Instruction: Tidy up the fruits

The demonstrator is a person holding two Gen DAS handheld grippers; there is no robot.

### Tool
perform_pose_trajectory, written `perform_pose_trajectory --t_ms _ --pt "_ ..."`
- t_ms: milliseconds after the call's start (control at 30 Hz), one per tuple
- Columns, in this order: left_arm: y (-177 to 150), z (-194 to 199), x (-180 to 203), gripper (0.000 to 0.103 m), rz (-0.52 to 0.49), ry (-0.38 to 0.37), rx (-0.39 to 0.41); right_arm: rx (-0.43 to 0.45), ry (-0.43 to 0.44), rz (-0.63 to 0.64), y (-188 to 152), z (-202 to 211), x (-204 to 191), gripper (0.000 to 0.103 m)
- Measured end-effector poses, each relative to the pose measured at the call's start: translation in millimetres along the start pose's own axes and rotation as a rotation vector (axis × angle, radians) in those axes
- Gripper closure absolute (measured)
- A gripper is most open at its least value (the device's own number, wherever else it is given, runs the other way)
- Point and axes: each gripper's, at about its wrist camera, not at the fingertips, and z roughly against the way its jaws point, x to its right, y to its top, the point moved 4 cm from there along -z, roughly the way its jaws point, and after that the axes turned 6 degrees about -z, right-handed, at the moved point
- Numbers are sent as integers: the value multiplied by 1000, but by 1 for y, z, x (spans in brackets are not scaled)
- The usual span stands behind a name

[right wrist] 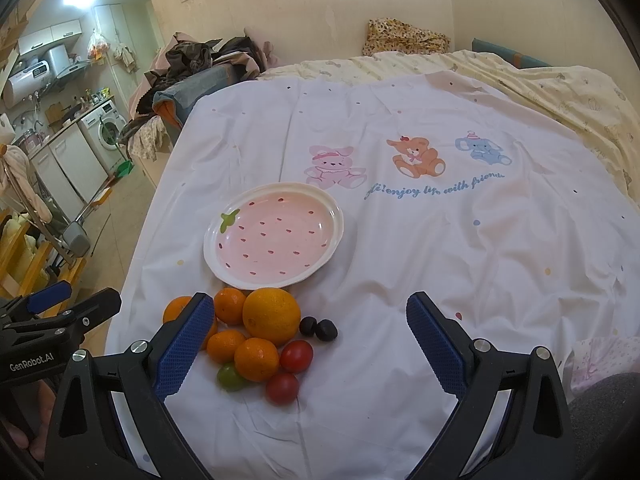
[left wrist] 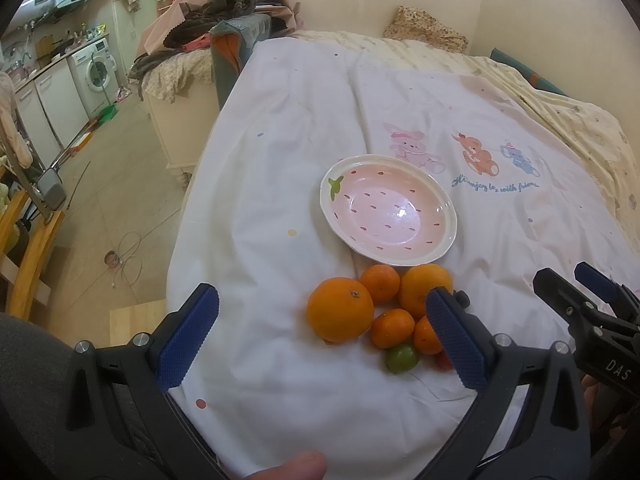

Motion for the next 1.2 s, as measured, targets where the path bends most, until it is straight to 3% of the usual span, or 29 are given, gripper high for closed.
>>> perform_pose_trajectory --t_ms 1200 --pt "-3 -3 -2 1 1 12 -2 0 -3 1 0 2 2 4"
